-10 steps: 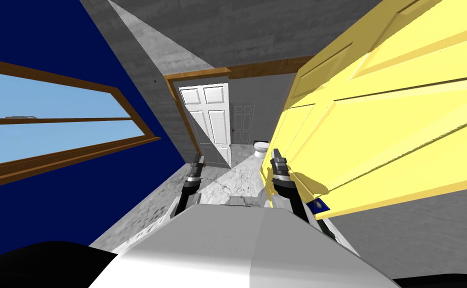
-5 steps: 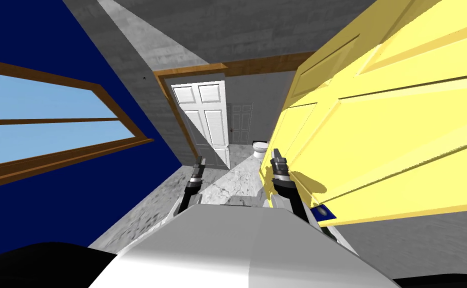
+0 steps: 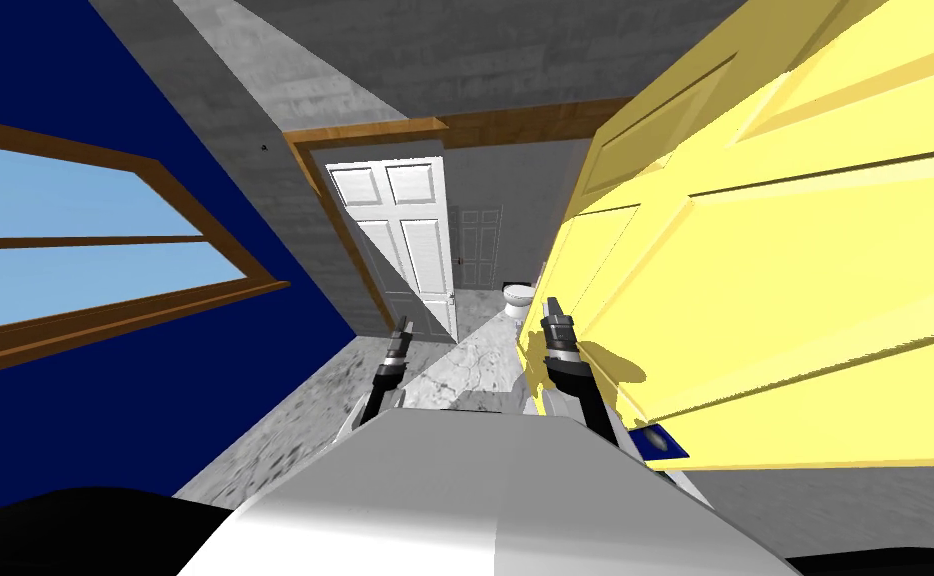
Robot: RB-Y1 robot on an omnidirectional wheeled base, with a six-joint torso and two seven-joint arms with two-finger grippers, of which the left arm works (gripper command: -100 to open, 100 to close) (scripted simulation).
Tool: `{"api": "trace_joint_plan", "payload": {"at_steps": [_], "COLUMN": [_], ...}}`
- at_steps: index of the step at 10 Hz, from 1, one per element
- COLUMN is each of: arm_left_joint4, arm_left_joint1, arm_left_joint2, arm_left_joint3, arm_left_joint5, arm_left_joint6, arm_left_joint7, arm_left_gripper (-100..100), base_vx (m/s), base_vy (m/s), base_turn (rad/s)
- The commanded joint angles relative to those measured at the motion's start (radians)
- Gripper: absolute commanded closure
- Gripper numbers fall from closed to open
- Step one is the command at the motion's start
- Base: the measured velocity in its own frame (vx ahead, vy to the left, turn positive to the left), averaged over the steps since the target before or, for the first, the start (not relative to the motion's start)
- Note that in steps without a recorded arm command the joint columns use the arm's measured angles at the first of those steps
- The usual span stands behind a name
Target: Pull the door open
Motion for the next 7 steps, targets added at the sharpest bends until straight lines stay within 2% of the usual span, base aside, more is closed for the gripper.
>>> {"api": "trace_joint_plan", "payload": {"at_steps": [1, 7], "arm_left_joint4": [0.046, 0.196], "arm_left_joint1": [-0.010, -0.050], "arm_left_joint2": [0.004, 0.015], "arm_left_joint3": [0.001, 0.005], "arm_left_joint5": [0.004, 0.019], "arm_left_joint6": [-0.010, -0.023], "arm_left_joint7": [0.007, 0.031], "arm_left_gripper": [-100, -100], "base_vx": [0.094, 0.102], "base_vy": [-0.012, -0.010], "base_turn": [-0.042, -0.054]}}
